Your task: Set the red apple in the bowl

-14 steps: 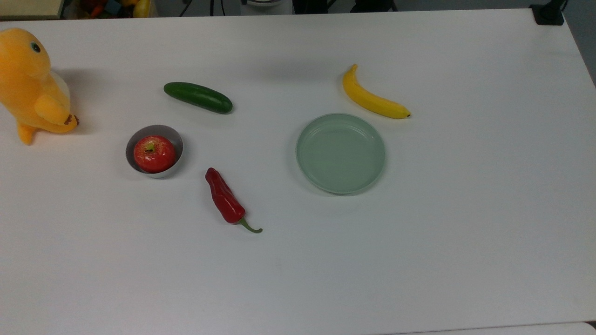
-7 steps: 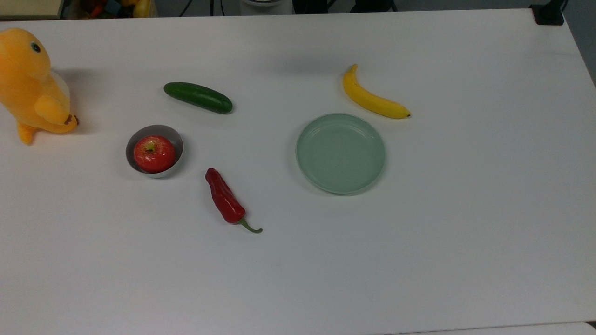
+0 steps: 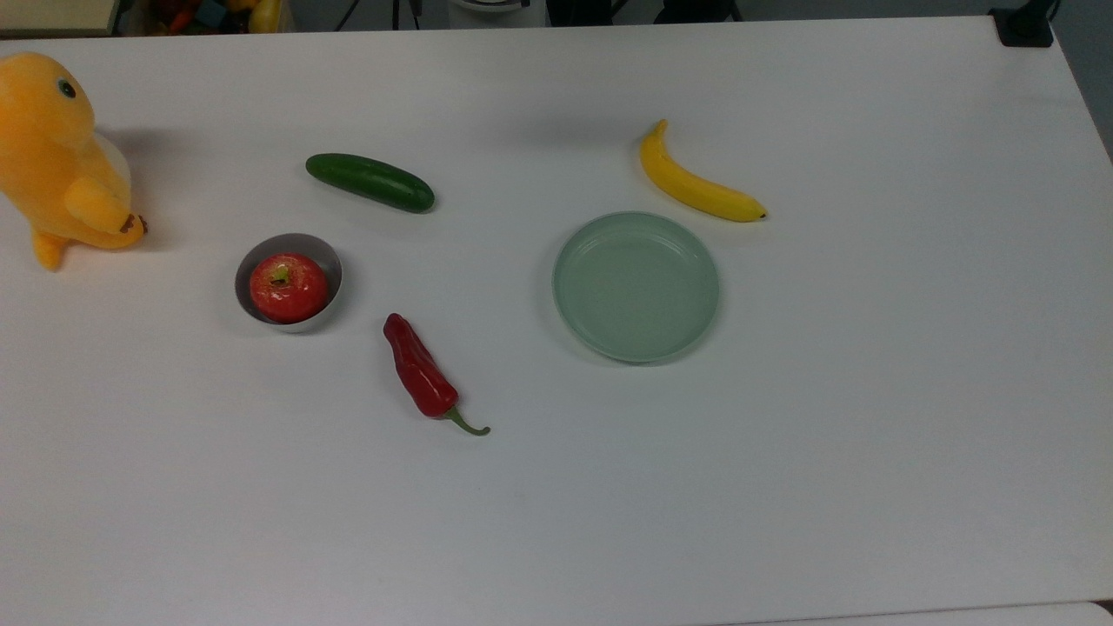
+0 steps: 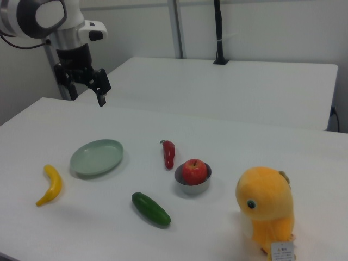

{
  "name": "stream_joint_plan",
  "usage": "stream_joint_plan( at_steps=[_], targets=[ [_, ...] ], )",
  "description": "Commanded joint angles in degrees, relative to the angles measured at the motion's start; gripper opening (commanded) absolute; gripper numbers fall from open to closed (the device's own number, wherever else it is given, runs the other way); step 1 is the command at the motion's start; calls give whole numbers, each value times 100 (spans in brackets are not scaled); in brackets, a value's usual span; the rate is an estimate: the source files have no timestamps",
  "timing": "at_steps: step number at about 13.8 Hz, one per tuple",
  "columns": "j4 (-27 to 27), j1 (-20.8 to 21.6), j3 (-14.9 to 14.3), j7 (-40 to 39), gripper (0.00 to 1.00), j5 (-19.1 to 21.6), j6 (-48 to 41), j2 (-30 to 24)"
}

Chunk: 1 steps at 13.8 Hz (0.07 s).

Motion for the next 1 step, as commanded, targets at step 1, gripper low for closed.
stream_joint_plan(
  at_steps=[1],
  targets=[
    [-148,84,-85,-147,100,-39,131,-137]
  ],
)
